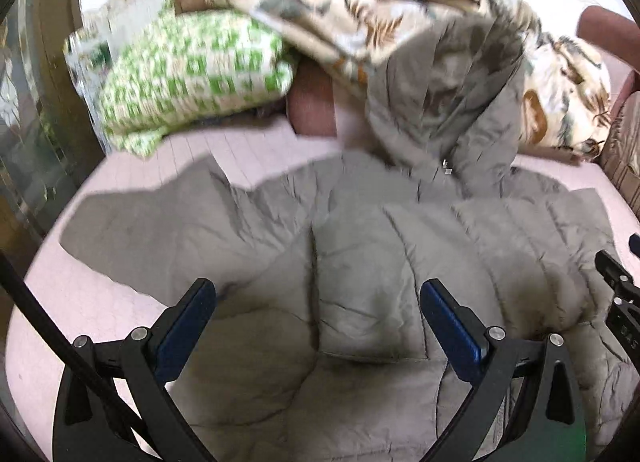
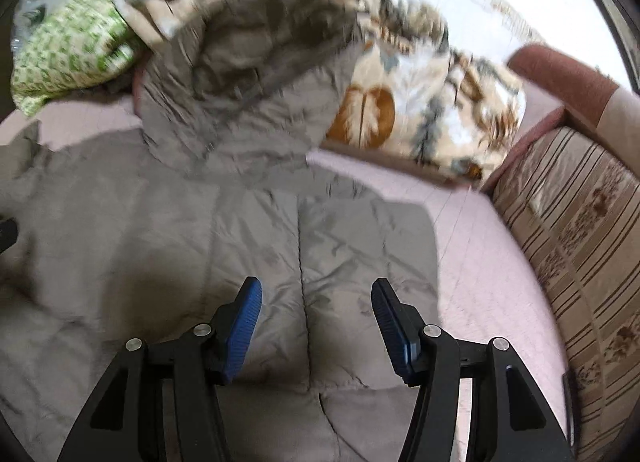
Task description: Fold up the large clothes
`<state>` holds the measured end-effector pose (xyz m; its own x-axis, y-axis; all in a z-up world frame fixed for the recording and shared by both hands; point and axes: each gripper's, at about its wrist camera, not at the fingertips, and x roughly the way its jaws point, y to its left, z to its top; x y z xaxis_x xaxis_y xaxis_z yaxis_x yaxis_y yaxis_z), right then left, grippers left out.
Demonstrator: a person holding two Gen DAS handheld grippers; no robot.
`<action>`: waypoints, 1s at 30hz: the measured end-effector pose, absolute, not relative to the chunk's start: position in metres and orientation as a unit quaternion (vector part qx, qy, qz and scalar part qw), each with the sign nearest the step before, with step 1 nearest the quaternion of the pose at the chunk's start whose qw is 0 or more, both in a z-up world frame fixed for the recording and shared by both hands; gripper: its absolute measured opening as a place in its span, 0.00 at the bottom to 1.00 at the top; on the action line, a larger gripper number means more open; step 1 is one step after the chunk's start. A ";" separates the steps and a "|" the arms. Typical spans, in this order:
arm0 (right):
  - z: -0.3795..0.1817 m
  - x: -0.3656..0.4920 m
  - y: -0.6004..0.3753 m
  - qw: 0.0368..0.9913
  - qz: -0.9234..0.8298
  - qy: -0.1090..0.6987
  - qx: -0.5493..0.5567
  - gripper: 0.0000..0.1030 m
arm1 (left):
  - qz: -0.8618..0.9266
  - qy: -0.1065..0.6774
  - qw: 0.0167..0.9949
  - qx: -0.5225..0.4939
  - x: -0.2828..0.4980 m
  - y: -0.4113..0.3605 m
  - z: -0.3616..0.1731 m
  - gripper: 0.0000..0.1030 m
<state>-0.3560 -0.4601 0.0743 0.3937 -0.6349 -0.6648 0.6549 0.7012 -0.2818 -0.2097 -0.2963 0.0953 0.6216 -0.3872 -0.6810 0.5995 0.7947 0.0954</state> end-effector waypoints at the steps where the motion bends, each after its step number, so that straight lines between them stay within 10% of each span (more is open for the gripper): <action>1: 0.082 -0.360 -0.452 0.839 -0.385 0.383 0.007 0.60 | -0.279 0.325 0.889 0.159 -0.213 -0.293 0.101 0.99; 30: 0.082 -0.431 -0.367 0.896 -0.213 0.362 0.141 0.73 | -0.143 0.408 0.902 0.019 -0.045 -0.083 0.092 0.99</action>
<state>-0.4314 -0.3672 0.0820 0.6464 -0.2800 -0.7098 0.4841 0.8695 0.0979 -0.0451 -0.0834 0.0918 0.6265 -0.2421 -0.7409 0.2731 0.9585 -0.0824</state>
